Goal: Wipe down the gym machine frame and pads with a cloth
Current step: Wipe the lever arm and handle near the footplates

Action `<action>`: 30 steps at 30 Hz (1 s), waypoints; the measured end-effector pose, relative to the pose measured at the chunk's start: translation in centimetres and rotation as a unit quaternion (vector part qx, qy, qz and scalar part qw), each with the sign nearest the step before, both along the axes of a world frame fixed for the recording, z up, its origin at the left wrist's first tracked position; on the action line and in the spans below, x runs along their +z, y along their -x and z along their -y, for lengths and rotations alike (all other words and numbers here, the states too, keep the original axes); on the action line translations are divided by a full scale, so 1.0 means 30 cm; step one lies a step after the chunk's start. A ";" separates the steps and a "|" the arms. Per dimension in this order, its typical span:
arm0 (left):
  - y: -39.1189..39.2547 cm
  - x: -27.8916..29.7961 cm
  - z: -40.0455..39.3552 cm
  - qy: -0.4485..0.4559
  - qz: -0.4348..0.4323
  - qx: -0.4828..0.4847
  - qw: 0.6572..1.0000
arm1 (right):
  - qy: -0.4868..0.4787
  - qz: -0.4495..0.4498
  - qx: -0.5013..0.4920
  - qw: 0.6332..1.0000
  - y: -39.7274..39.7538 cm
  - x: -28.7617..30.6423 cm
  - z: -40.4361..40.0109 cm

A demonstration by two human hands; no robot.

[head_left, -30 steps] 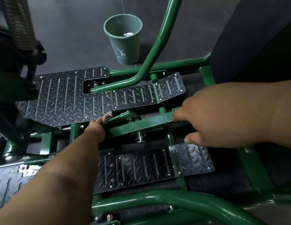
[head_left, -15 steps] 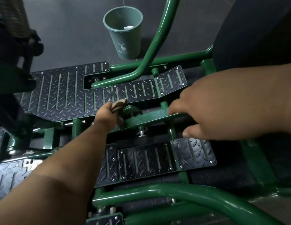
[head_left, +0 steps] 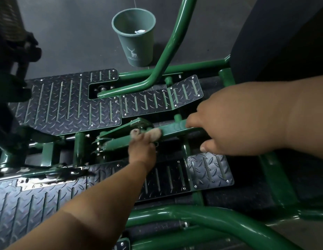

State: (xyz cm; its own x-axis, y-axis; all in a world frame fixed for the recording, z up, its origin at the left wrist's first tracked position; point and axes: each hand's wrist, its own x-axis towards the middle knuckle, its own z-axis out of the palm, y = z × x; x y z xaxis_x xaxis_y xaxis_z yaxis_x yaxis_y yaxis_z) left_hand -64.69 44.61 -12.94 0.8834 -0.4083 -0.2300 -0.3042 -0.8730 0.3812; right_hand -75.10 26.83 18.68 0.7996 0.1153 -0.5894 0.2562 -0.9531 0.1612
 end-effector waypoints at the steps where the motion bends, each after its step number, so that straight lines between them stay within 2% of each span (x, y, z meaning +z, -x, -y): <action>1: 0.023 0.010 0.044 0.009 0.004 -0.041 0.999 | 0.000 -0.005 -0.001 1.000 0.004 -0.011 -0.010; 3: 0.039 0.026 0.104 0.017 0.010 -0.083 0.996 | -0.003 0.002 -0.014 1.000 0.012 -0.054 -0.023; 5: 0.006 0.006 0.092 -0.014 0.018 -0.084 0.996 | -0.005 0.037 -0.028 0.999 0.015 -0.100 -0.013; 10: -0.109 -0.044 -0.047 -0.140 -0.020 0.038 0.989 | 0.008 0.074 -0.030 0.997 0.014 -0.128 0.007; 12: -0.097 -0.026 -0.020 -0.116 -0.031 0.013 0.993 | 0.001 0.059 -0.041 0.997 0.001 -0.115 -0.014; 17: -0.012 0.037 0.132 -0.028 0.015 -0.182 0.983 | 0.009 0.015 -0.055 0.998 -0.008 -0.063 -0.057; 20: -0.082 0.064 0.138 0.022 0.087 -0.155 0.984 | 0.013 -0.009 -0.067 0.998 -0.009 -0.027 -0.054; 21: -0.124 0.057 0.131 0.007 0.124 -0.142 0.982 | 0.007 -0.014 -0.062 0.998 -0.008 -0.019 -0.042; 23: -0.216 0.028 0.116 -0.099 0.157 -0.177 0.966 | 0.000 -0.033 -0.034 0.999 -0.007 -0.010 -0.017; 26: -0.283 0.049 0.147 -0.247 0.150 -0.255 0.923 | 0.037 -0.077 0.005 0.996 -0.003 -0.011 0.000; 30: -0.292 0.065 0.241 -0.355 0.147 -0.293 0.876 | 0.091 -0.150 0.005 0.984 0.007 -0.065 0.022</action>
